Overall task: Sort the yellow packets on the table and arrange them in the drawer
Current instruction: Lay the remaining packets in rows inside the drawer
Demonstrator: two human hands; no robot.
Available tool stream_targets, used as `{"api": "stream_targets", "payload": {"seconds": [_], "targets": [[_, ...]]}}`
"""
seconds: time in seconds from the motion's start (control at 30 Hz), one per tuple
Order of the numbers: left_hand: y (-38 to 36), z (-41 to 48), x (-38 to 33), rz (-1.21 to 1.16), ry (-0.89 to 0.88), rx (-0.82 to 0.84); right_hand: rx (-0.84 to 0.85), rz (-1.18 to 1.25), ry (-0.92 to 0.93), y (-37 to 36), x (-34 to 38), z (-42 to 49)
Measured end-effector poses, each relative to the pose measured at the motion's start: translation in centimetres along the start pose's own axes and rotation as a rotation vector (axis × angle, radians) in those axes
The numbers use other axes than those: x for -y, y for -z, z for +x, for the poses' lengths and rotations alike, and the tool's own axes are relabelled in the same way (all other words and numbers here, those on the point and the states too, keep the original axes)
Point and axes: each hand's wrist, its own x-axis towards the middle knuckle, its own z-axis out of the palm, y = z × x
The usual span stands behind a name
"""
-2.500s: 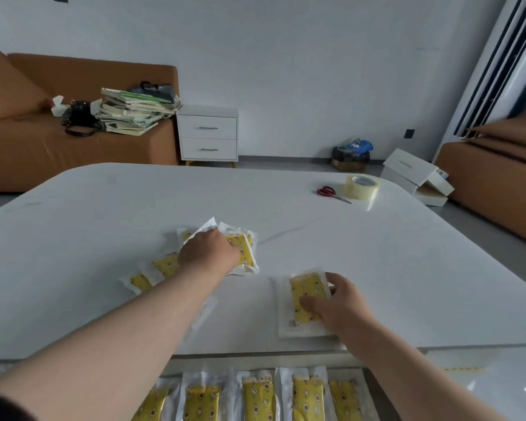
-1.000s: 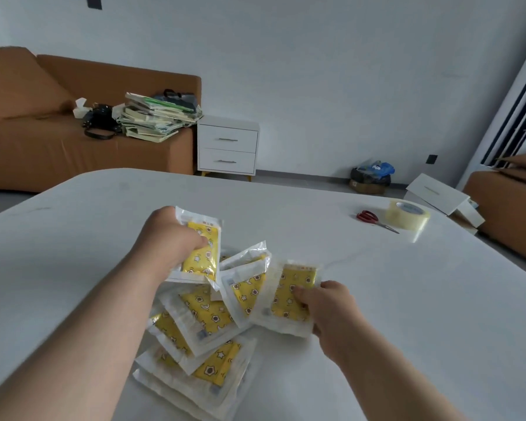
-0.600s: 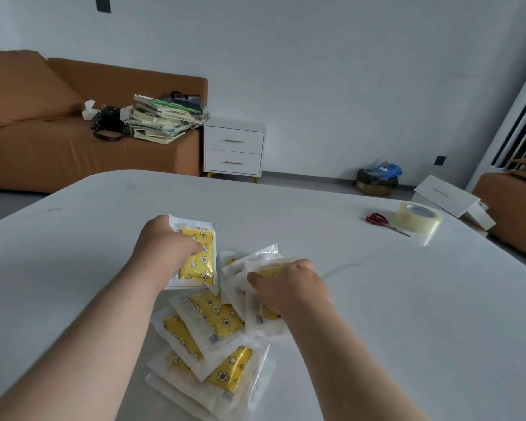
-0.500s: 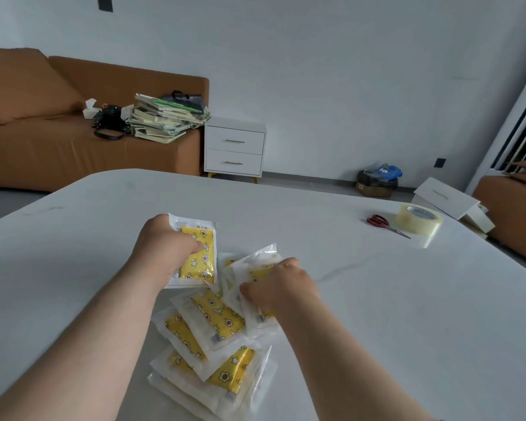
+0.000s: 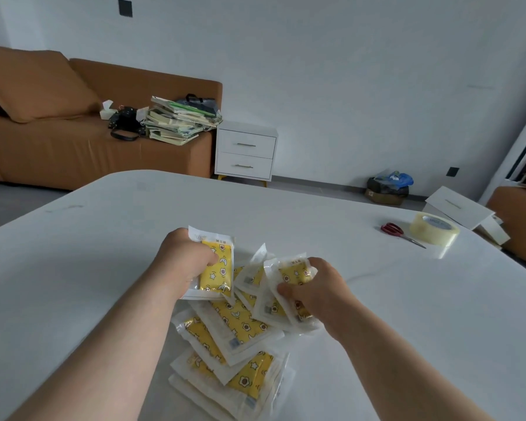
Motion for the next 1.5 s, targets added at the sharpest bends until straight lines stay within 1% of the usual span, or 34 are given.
{"api": "stream_targets", "payload": {"seconds": [0.13,0.2,0.27,0.37,0.47,0.57,0.63,0.7,0.83,0.9,0.97,1.03,1.17,1.3,1.4,1.5], "targets": [[-0.2,0.0,0.1,0.008,0.007,-0.005,0.053,0.151,-0.085,0.7,-0.2,0.7],[-0.3,0.2,0.1,0.010,0.007,-0.005,0.037,0.186,-0.100,0.8,-0.5,1.0],[-0.3,0.3,0.2,0.012,0.009,-0.006,0.049,0.297,-0.099,0.9,-1.1,1.3],[-0.3,0.4,0.4,-0.036,0.018,-0.010,0.118,0.544,-0.090,1.5,-2.0,1.3],[-0.2,0.6,0.1,-0.202,0.023,-0.041,0.201,0.850,-0.064,2.7,-3.1,1.1],[-0.6,0.9,-0.7,-0.331,0.029,-0.003,0.307,1.179,-0.015,3.3,-4.9,0.8],[-1.9,0.9,-1.4,-0.306,0.056,0.067,0.332,1.356,0.023,3.2,-6.1,0.8],[-4.1,1.0,-1.5,-0.179,0.080,0.136,0.339,1.471,0.039,3.2,-6.6,0.9],[-8.4,1.5,-0.9,0.193,0.063,0.184,0.364,1.535,0.037,3.4,-6.9,1.0],[-9.6,1.6,-1.1,0.399,0.038,0.153,0.363,1.548,0.041,3.4,-6.9,0.8],[-10.0,1.3,-1.3,0.630,0.014,0.084,0.378,1.526,0.047,3.3,-6.8,0.5],[-10.2,1.1,-1.3,0.752,-0.015,0.054,0.375,1.489,0.037,3.4,-6.7,0.4],[-10.2,0.6,-1.2,0.817,-0.052,0.104,0.353,1.479,0.005,3.4,-6.6,0.3],[-9.8,-0.1,-1.7,0.851,-0.219,0.131,0.371,1.498,0.012,3.3,-6.7,0.4],[-9.9,0.0,-1.6,0.734,-0.340,0.213,0.386,1.486,0.009,3.4,-6.7,0.3],[-9.7,0.6,-1.0,0.571,-0.365,0.284,0.381,1.490,0.010,3.4,-6.8,0.5]]}}
